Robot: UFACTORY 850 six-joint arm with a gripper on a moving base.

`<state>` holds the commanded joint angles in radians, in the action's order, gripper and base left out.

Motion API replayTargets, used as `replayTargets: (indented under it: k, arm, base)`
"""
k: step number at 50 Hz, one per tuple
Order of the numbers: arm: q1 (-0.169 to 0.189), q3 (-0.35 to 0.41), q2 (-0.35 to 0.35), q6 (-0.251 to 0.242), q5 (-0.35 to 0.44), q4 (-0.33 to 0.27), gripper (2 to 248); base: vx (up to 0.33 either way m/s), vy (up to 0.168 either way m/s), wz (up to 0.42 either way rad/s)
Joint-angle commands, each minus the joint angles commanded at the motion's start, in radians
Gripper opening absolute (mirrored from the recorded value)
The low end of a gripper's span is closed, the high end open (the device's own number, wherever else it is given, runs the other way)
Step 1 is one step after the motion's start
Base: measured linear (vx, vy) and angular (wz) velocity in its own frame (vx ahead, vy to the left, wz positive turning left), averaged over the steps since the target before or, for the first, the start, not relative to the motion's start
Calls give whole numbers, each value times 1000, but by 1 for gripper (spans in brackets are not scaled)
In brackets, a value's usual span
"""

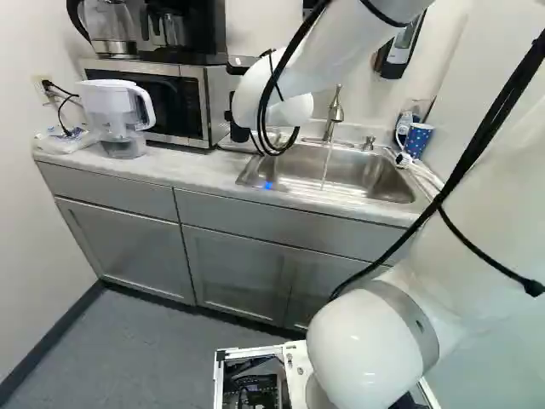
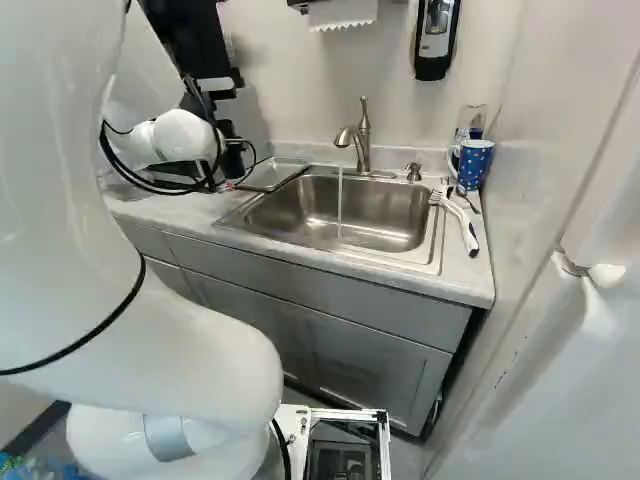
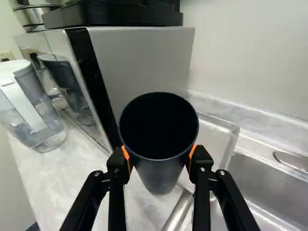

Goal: Rinse the cup and place it in the tray

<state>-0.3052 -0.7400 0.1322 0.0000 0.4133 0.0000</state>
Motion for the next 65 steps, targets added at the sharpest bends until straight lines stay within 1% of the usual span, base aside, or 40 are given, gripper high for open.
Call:
replayTargets:
  k: [25, 65]
  arm:
    - [84, -14, -15, 0, 0, 0, 124]
    - [210, 19, 20, 0, 0, 0, 124]
  base:
    - [0, 0, 0]
    - [0, 0, 0]
